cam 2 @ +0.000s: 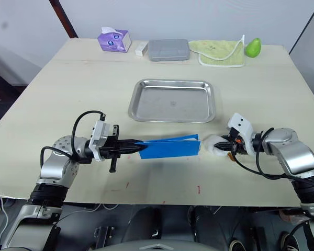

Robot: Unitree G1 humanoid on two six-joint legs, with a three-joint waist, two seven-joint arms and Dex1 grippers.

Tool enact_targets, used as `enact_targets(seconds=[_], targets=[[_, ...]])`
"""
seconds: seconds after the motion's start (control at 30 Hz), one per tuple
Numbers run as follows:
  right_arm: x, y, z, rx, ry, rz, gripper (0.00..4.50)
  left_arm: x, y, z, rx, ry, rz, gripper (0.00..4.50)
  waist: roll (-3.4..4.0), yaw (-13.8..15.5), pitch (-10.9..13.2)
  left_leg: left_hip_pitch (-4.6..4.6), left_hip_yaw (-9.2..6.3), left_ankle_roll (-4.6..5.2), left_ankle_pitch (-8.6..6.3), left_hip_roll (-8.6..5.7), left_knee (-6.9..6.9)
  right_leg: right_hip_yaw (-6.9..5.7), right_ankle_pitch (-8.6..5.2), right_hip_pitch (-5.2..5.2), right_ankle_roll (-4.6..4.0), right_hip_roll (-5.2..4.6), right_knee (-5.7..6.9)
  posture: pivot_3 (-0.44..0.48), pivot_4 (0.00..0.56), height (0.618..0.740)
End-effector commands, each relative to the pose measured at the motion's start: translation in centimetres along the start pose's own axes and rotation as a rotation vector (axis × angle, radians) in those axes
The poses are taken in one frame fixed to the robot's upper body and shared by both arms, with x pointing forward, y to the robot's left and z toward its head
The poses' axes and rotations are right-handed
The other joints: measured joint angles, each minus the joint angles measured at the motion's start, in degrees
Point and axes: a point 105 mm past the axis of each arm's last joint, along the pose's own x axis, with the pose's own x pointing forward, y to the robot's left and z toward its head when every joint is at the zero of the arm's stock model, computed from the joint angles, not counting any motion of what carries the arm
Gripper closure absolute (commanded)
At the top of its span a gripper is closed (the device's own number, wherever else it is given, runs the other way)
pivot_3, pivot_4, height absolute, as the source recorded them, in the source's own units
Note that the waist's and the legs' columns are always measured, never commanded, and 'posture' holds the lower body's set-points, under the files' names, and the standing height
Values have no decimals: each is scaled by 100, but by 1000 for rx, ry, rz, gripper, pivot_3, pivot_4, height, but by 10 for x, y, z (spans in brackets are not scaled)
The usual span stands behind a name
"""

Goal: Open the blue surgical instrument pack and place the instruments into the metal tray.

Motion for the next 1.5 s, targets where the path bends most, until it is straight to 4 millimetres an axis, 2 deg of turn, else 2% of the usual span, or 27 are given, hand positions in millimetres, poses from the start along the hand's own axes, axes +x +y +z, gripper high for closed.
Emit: enact_targets(seconds=[0.03, 0.27, 0.4, 0.53, 0.63, 0.83, 0.97, 1.2, 1.3, 1.5], targets=[[-14, 5, 6, 15, -37, 13, 4403, 0, -1, 4, 24, 9, -9, 4500, 0, 1, 0, 0, 0, 0, 0, 0, 0, 1, 0, 0, 0, 0, 0, 0, 150, 740], [-65, 12, 46, 41, -206, 50, 4495, -1, -2, 2, 27, 37, -25, 4500, 5, 5, 3, 0, -1, 0, 0, 0, 0, -1, 0, 1, 1, -2, 1, 0, 150, 740], [-82, 20, 69, 58, -294, 108, 4495, -2, 1, 0, 31, 55, -31, 4500, 5, 3, 3, 0, -4, 0, 0, 0, -1, -2, 0, 1, 0, 0, 0, 0, 150, 740], [-81, 25, 88, 47, -345, 144, 4495, -3, 3, -2, 36, 67, -35, 4500, 5, -2, 4, 0, -3, 0, 0, 0, -1, -2, 0, 0, 0, -1, 0, 0, 150, 740], [-68, 31, 101, 11, -367, 169, 4495, -3, 5, -2, 42, 70, -38, 4500, 5, -12, 3, 0, -4, 0, 0, 0, -1, -2, 0, 0, 0, 0, 0, 0, 150, 740], [-22, 55, 149, -91, -453, 287, 4495, -3, 4, -5, 51, 91, -63, 4500, 11, -28, 5, -4, -3, 0, 0, 2, -2, 1, 0, -8, -1, 5, 5, 0, 150, 740], [3, 68, 167, -127, -465, 361, 4495, -4, 2, -10, 52, 106, -78, 4500, 11, 8, 5, -12, 3, 0, 0, 1, -1, -1, 0, -12, -1, -2, 1, 0, 150, 740], [48, 82, 178, -161, -439, 407, 4495, -6, 4, -17, 55, 111, -80, 4500, 13, 0, 4, -11, 2, 0, 0, 0, 2, -5, 1, -12, -1, -4, 6, 0, 150, 740], [56, 83, 178, -169, -431, 408, 4495, -8, 3, -20, 54, 113, -79, 4500, 14, -6, 3, -11, 2, 0, 0, 0, 1, -5, 1, -12, -1, -4, 6, 0, 150, 740], [56, 84, 177, -174, -429, 419, 4495, -11, 4, -24, 53, 115, -69, 4500, 17, -11, 1, -8, 2, 0, 0, 1, 1, -4, 1, -12, -2, -3, 7, 0, 150, 740]])
